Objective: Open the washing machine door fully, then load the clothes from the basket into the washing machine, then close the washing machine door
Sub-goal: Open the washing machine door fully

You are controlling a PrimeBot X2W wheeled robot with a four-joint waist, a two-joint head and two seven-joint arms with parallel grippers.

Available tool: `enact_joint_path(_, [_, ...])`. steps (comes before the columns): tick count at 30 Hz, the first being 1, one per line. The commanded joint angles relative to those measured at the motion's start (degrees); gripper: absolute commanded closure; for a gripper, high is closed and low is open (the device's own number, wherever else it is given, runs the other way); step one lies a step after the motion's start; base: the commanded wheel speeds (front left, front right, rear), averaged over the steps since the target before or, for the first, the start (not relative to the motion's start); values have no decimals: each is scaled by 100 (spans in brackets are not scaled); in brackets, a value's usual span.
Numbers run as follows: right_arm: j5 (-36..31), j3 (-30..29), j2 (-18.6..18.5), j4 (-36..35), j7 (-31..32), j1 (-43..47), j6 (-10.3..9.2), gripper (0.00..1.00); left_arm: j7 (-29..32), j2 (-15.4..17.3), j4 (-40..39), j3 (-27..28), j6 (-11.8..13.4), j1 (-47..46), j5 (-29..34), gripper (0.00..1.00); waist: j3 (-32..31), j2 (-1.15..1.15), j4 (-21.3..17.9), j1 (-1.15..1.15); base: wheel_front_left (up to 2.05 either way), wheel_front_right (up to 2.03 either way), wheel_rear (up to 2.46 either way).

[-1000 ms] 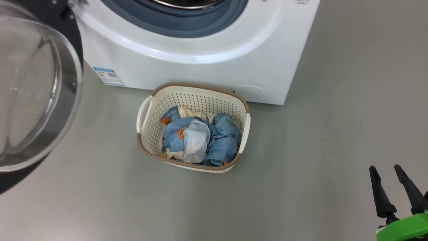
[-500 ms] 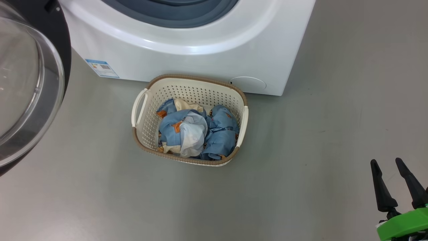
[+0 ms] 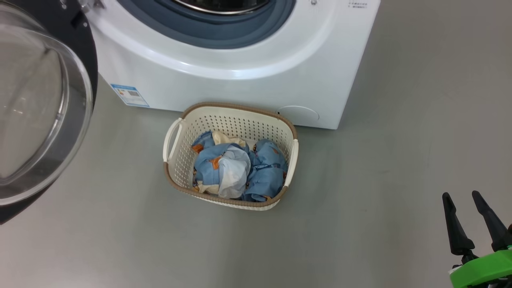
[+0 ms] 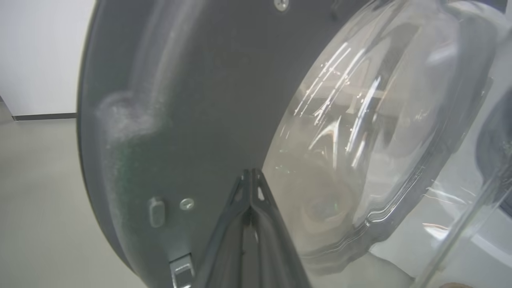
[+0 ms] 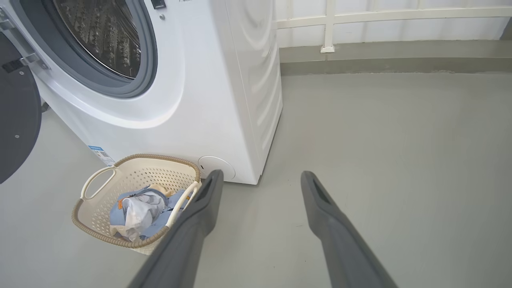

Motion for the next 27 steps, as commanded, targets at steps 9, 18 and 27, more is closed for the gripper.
enact_joint_path(9, [16,159,-33,-84,-70,176,16,0,-36,-372,-1050,-179,-230,911,190,100,-458,0,78,0,0,0,0])
enact_joint_path(18, [61,157,-33,-83,-70,277,16,0,-36,-837,-1937,-920,-395,1661,140,5,-732,0,6,0,0,0,0])
enact_joint_path(27, [74,175,-25,-92,-70,250,16,0,-36,-605,-2418,-2209,-407,2186,-548,0,-853,0,-302,0,0,0,0])
